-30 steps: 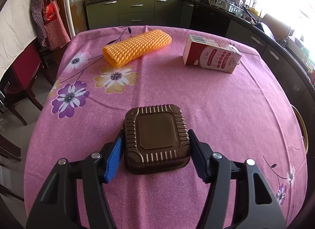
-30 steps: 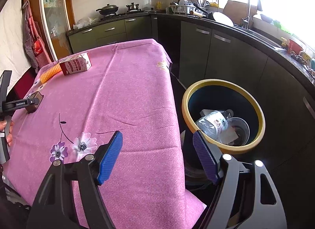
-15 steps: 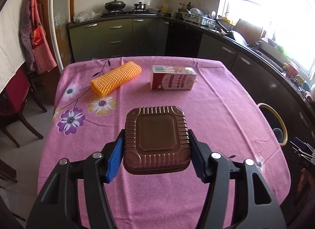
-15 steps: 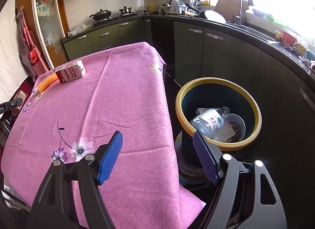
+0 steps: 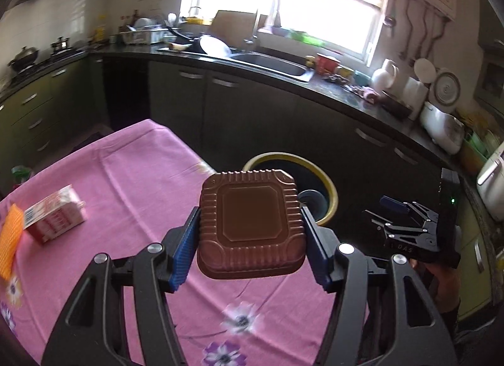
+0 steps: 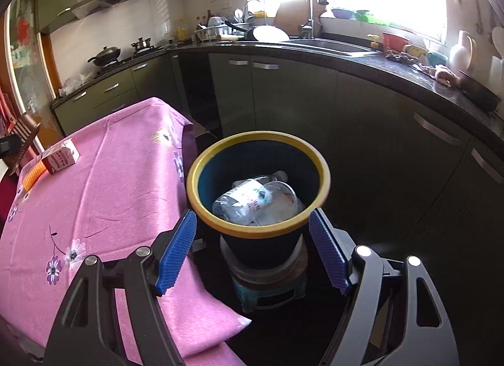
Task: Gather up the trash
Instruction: 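Carry the brown container over the bin and open the left gripper, then reach the right gripper to the milk carton and close on its end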
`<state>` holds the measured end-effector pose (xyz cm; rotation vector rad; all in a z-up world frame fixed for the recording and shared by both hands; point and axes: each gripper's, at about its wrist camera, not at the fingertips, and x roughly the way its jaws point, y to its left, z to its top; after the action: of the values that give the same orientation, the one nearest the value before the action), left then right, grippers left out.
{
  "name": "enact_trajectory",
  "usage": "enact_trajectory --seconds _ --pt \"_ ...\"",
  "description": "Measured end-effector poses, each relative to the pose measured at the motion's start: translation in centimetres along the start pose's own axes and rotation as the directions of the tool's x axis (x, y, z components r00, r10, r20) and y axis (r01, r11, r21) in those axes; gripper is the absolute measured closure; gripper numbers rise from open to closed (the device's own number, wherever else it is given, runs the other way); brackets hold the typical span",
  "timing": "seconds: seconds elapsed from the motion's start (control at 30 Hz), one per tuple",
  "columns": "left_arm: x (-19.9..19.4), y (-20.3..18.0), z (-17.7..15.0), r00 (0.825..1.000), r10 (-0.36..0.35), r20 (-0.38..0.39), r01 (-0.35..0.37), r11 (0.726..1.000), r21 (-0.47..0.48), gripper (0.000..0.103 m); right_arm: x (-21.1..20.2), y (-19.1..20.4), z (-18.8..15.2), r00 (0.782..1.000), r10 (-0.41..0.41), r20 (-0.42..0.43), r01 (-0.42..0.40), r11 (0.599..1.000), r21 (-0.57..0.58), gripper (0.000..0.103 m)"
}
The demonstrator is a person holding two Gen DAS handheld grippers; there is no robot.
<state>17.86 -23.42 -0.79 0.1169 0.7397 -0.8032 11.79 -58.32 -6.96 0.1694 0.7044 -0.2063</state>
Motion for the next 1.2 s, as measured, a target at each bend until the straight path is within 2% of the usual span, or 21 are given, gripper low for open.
enact_trajectory --seconds 0.1,0.2,0.3,0.37,0.4,0.47,0.57,0.63,0.73,0.9,1.0,1.03,1.1,1.2 --pt "5.2 -2.5 2.5 0.996 -0.08 -0.047 0.082 0.996 0.046 0.045 -0.4 -1.7 -0.2 1.0 -0.024 0.003 0.024 0.999 0.03 0.029" --pt "10.4 -4.4 4.5 0.989 -0.118 -0.087 0.124 0.99 0.069 0.044 -0.6 -3.0 -0.4 0.999 -0.046 0.0 0.046 0.998 0.052 0.029" --pt "15.4 -5.0 6.0 0.987 -0.107 -0.121 0.116 0.991 0.068 0.043 -0.9 -4.2 -0.4 0.998 -0.064 -0.006 0.064 0.995 0.072 0.029" --pt "17.9 -4.7 6.6 0.982 -0.121 -0.147 0.129 0.991 0.041 0.033 -1.2 -4.7 -0.5 0.997 -0.078 -0.006 0.078 0.994 0.081 0.029" --pt "18.8 -4.5 6.9 0.982 -0.119 -0.145 0.125 0.992 0.034 0.03 -1.3 -4.9 -0.5 0.996 -0.084 -0.006 0.084 0.993 0.084 0.029" --pt "19.4 -4.0 7.1 0.984 -0.111 -0.137 0.116 0.993 0.024 0.03 -1.5 -5.1 -0.5 0.996 -0.092 -0.006 0.092 0.992 0.089 0.029" --pt "16.9 -2.5 6.4 0.982 -0.167 -0.086 0.166 0.986 -0.02 0.026 -1.4 -5.0 -0.4 0.996 -0.086 -0.009 0.086 0.992 0.087 0.029" --pt "13.5 -1.1 5.3 0.987 -0.16 -0.015 0.16 0.987 -0.008 0.015 -1.0 -4.5 -0.3 0.998 -0.061 -0.016 0.062 0.995 0.082 0.029" --pt "7.5 2.0 2.5 0.987 -0.132 0.096 0.134 0.991 -0.008 0.011 -0.3 -2.8 0.1 0.999 -0.023 -0.026 0.024 0.998 0.054 0.029" --pt "-1.4 8.1 -3.1 0.976 0.028 0.214 -0.016 0.998 -0.058 0.007 1.3 2.1 1.7 0.995 0.092 -0.045 -0.093 0.995 -0.026 0.029" --pt "-5.4 12.1 -6.0 0.958 0.153 0.242 -0.133 0.986 -0.099 0.007 2.7 6.6 3.2 0.978 0.19 -0.083 -0.199 0.973 -0.113 0.029" --pt "-6.6 13.4 -6.9 0.947 0.206 0.245 -0.182 0.976 -0.116 0.007 3.2 8.1 3.7 0.97 0.221 -0.097 -0.233 0.963 -0.137 0.029" --pt "-8.3 16.0 -8.0 0.936 0.256 0.241 -0.225 0.963 -0.148 0.007 4.0 11.8 4.4 0.954 0.276 -0.12 -0.296 0.934 -0.201 0.029" --pt "-10.6 19.0 -9.7 0.924 0.305 0.232 -0.262 0.944 -0.2 0.007 5.3 17.8 5.8 0.912 0.378 -0.158 -0.409 0.85 -0.332 0.029"
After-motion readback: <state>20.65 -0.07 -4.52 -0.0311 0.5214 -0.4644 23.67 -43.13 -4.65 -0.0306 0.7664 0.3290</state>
